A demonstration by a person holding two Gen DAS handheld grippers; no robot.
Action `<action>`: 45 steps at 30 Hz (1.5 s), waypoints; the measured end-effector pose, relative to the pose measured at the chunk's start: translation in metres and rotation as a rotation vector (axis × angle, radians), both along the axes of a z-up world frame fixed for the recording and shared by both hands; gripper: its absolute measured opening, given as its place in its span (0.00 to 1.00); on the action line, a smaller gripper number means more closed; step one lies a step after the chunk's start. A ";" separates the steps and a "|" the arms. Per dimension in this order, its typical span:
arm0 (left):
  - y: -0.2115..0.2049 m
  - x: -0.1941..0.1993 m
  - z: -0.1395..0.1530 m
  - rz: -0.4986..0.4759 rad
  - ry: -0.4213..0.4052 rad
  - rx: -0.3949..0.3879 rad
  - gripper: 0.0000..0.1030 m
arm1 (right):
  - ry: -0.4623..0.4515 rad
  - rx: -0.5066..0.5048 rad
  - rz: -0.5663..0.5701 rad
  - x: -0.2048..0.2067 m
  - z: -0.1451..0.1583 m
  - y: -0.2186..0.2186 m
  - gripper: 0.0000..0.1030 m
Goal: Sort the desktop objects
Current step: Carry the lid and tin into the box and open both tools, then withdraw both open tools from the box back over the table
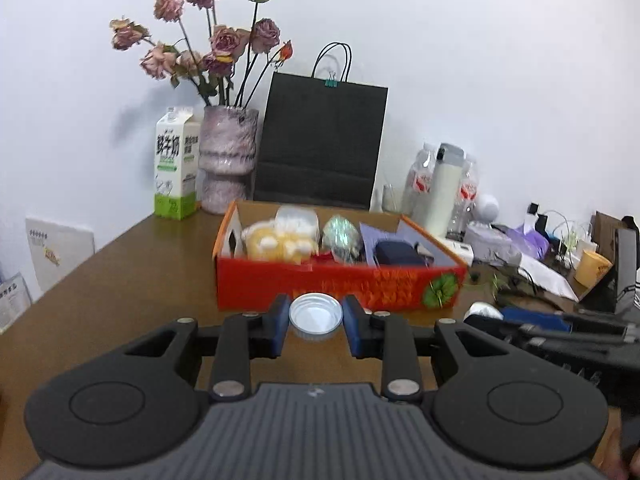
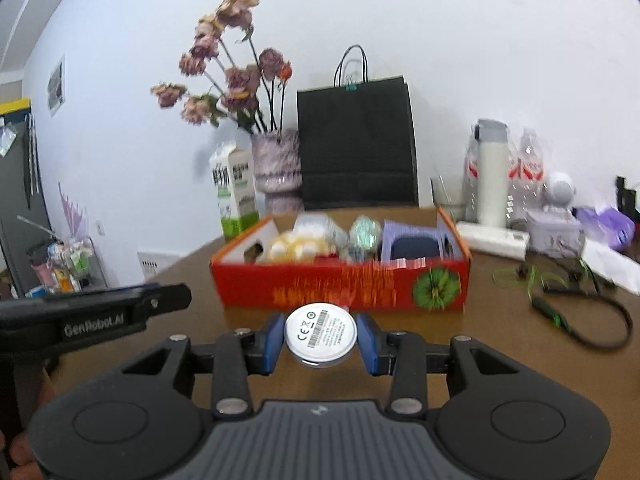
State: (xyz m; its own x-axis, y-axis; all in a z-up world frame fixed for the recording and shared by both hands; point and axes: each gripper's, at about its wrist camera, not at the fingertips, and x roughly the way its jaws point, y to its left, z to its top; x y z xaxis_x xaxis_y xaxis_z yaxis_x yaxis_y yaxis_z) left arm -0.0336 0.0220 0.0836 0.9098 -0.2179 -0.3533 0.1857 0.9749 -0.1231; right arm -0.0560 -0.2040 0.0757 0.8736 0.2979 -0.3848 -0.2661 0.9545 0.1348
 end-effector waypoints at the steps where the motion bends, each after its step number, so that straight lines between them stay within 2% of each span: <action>1: 0.000 0.011 0.003 -0.003 0.006 -0.007 0.29 | -0.005 0.004 0.007 0.012 0.006 -0.002 0.37; 6: 0.000 0.092 0.017 -0.033 0.046 -0.014 0.29 | -0.004 -0.006 0.050 0.081 0.024 -0.004 0.37; 9: 0.003 0.142 0.016 -0.015 0.102 -0.012 0.29 | 0.064 0.029 0.061 0.135 0.026 -0.007 0.37; 12: 0.004 0.189 0.007 -0.009 0.188 0.005 0.29 | 0.157 0.037 0.057 0.187 0.019 -0.006 0.37; 14: 0.005 0.212 -0.003 -0.048 0.256 0.001 0.29 | 0.243 0.035 0.045 0.221 0.008 -0.005 0.37; 18: 0.003 0.246 -0.023 -0.075 0.379 -0.002 0.29 | 0.404 0.045 0.039 0.268 -0.022 -0.002 0.37; 19: 0.003 0.250 -0.028 -0.092 0.393 0.003 0.31 | 0.434 0.041 0.043 0.275 -0.028 0.000 0.38; 20: 0.002 0.251 -0.030 -0.115 0.388 -0.002 0.40 | 0.452 0.040 0.035 0.280 -0.034 0.002 0.38; 21: 0.002 0.251 -0.031 -0.128 0.388 0.000 0.47 | 0.462 0.022 0.026 0.283 -0.038 0.005 0.39; 22: 0.001 0.252 -0.032 -0.132 0.386 0.009 0.61 | 0.465 0.001 0.023 0.285 -0.041 0.008 0.39; 25: -0.001 0.256 -0.040 -0.163 0.392 0.014 0.61 | 0.468 0.005 0.031 0.282 -0.045 0.007 0.43; 29: -0.011 0.252 -0.049 -0.166 0.360 0.088 0.60 | 0.480 -0.032 0.017 0.275 -0.050 0.007 0.42; 37: -0.008 0.244 -0.050 -0.194 0.358 0.083 0.64 | 0.472 -0.016 -0.031 0.262 -0.047 0.011 0.43; 38: -0.008 0.244 -0.048 -0.190 0.368 0.065 0.69 | 0.473 -0.005 -0.033 0.262 -0.046 0.010 0.44; 40: -0.005 0.237 -0.040 -0.197 0.375 0.024 0.76 | 0.469 0.029 -0.036 0.257 -0.039 0.007 0.50; 41: -0.004 0.232 -0.036 -0.202 0.367 0.019 0.79 | 0.451 0.042 -0.038 0.252 -0.033 0.005 0.57; 43: -0.003 0.214 -0.022 -0.201 0.317 0.040 0.83 | 0.396 0.055 -0.036 0.235 -0.018 0.002 0.68; 45: -0.003 0.191 -0.009 -0.149 0.265 0.067 0.90 | 0.338 0.052 -0.043 0.213 -0.006 -0.003 0.78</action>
